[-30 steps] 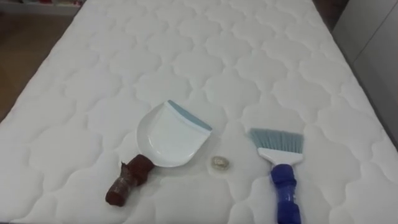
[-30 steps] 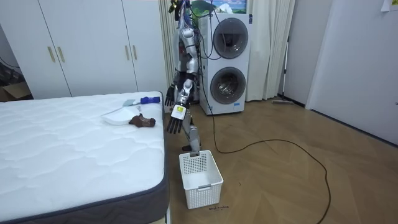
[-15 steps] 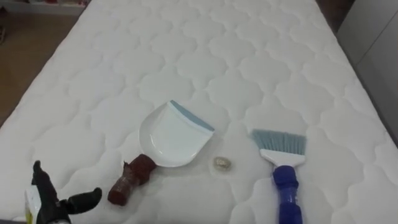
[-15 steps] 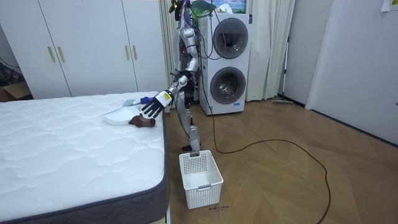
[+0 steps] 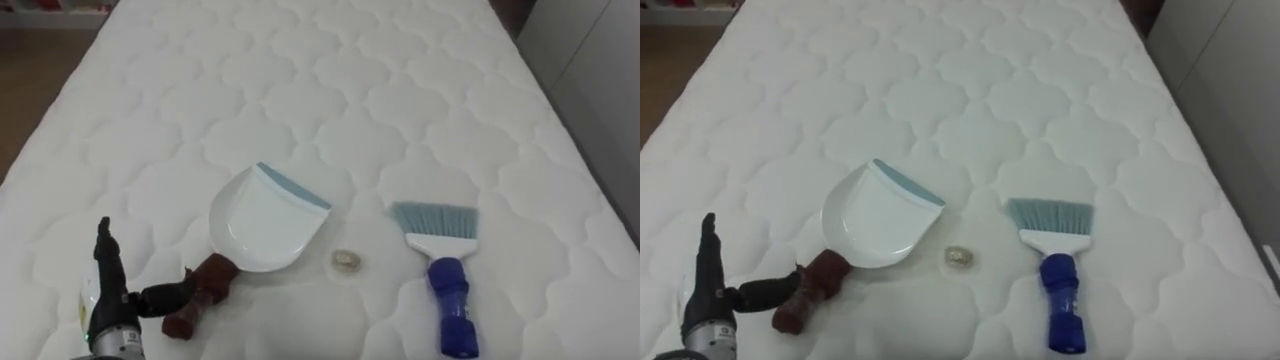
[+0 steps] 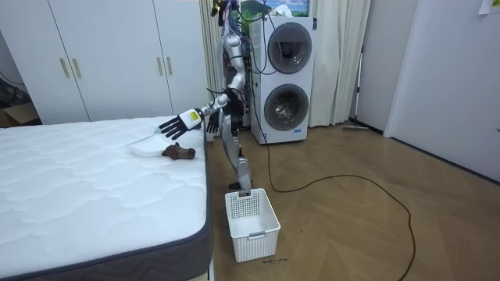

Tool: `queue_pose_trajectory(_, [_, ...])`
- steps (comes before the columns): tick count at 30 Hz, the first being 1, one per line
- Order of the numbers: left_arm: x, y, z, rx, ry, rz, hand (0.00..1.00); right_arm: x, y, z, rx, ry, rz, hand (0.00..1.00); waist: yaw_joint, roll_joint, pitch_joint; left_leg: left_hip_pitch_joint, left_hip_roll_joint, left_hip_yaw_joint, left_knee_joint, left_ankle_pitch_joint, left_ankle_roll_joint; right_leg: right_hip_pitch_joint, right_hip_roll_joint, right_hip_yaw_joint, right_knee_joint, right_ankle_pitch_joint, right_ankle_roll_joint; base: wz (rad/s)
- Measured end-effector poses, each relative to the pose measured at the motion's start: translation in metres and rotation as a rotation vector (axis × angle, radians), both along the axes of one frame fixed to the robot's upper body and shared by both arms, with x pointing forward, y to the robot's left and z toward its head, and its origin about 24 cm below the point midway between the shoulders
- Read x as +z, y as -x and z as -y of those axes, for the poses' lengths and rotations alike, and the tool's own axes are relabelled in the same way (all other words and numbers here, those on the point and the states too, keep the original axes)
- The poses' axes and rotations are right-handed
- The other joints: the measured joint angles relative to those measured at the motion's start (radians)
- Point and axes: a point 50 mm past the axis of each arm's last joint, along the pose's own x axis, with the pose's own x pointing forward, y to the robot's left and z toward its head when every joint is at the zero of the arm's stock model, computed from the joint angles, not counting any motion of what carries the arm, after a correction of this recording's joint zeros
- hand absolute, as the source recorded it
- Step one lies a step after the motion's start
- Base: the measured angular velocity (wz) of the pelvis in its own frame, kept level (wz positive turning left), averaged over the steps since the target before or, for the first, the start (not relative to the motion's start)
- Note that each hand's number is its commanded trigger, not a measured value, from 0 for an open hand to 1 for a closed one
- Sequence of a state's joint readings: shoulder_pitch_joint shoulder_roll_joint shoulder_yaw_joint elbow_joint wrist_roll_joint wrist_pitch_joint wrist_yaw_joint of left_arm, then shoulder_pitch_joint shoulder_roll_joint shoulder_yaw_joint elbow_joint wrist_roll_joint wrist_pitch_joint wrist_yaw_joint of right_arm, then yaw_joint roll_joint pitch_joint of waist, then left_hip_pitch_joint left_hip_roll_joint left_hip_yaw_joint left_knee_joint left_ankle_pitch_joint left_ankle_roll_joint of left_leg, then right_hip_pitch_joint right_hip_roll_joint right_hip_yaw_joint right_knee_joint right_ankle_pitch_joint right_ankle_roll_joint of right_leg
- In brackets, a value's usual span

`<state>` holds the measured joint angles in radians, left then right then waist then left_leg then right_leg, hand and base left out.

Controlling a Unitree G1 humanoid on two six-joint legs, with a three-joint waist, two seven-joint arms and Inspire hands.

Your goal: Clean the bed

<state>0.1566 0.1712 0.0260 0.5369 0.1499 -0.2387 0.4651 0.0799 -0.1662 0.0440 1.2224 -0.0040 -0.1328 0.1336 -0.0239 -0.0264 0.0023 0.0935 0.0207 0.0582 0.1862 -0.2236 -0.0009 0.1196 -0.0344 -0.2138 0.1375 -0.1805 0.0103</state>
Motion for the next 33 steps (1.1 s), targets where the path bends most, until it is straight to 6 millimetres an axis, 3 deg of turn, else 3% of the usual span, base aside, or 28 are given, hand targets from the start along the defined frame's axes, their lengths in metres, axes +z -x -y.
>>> queue_pose_trajectory(17, [0.002,-0.019,0.019,-0.099,0.004,0.017,0.0,0.002,-0.008,0.003,-0.03,-0.005,0.021,0.0,-0.032,0.01,0.0007,-0.069,0.003,0.024,0.011,0.0,0.0,-0.082,0.0,0.019,0.021,0.004,-0.003,-0.03])
queue_pose_trajectory(23, [-0.016,-0.013,0.015,-0.092,-0.014,-0.092,0.0,0.002,-0.011,0.003,-0.028,0.008,0.021,0.0,-0.037,0.015,0.0038,-0.085,0.003,0.024,0.009,0.0,0.0,-0.098,0.001,0.02,0.016,0.004,-0.003,0.0])
queue_pose_trajectory(33, [-0.018,-0.03,0.023,-0.152,-0.017,-0.114,0.0,0.005,-0.025,0.009,0.015,0.04,0.029,0.0,-0.04,0.038,0.0142,-0.127,0.003,0.024,0.01,0.001,0.0,-0.145,0.0,0.018,0.024,0.004,-0.003,-0.01])
